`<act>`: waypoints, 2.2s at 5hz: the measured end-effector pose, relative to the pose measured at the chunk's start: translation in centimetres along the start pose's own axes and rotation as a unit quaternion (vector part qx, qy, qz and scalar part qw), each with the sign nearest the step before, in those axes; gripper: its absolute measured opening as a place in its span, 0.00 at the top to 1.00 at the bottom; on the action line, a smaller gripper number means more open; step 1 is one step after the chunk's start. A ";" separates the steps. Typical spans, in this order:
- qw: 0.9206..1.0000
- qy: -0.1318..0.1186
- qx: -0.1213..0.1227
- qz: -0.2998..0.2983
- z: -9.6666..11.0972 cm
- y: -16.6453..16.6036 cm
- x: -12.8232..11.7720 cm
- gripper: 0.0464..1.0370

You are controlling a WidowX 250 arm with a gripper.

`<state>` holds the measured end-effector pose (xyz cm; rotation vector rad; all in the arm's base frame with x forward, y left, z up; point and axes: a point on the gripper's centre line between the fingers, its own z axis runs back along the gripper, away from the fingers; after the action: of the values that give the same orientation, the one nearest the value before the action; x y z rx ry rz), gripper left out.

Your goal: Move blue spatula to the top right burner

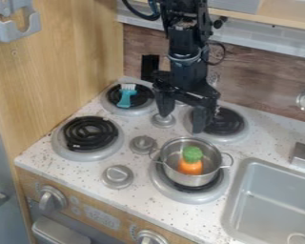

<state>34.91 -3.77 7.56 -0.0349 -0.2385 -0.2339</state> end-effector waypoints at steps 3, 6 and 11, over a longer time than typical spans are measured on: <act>0.996 0.035 -0.001 0.082 -1.6 4.4 -0.1 0.04; 0.975 -0.008 0.063 0.214 -3.7 14.5 1.8 0.04; 0.948 -0.060 0.073 0.304 -10.6 20.7 5.6 0.04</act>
<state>47.44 14.47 -1.51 0.0242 -0.3546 0.4029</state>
